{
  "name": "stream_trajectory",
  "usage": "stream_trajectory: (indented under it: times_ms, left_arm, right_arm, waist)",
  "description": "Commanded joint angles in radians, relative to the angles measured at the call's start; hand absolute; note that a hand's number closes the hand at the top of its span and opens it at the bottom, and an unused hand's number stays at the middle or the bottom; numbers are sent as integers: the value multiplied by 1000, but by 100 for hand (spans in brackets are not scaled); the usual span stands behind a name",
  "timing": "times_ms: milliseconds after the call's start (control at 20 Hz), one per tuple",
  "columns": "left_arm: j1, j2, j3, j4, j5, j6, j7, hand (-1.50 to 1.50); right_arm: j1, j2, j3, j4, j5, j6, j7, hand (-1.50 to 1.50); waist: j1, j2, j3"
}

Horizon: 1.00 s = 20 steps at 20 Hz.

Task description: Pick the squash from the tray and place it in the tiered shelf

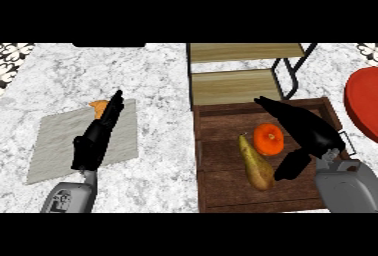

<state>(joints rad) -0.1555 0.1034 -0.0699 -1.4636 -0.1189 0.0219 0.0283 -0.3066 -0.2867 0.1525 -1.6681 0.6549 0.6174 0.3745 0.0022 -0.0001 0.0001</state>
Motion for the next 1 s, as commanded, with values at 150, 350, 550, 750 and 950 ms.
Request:
stream_trajectory:
  times_ms: [150,350,550,750,950]
  left_arm:
    - [15,9,19,-24,6,-45,0,0]
    - [-45,-19,36,96,-14,-20,-48,0]
    - [-14,-11,38,-34,-13,-30,55,0]
    - [-44,-23,39,34,-30,-14,7,0]
    - [30,-23,14,-71,-34,-31,46,0]
  right_arm:
    - [30,46,25,87,89,-76,-90,-150]
    - [16,60,27,147,119,-86,-124,-150]
    - [-9,45,-17,114,111,2,-107,-150]
    - [98,-2,60,40,163,12,-166,150]
    - [-2,-12,34,92,193,-3,-225,150]
  waist:
    - [1,0,0]
    - [-1,1,0]
    - [-1,0,0]
    - [-6,-1,0]
    - [1,-1,0]
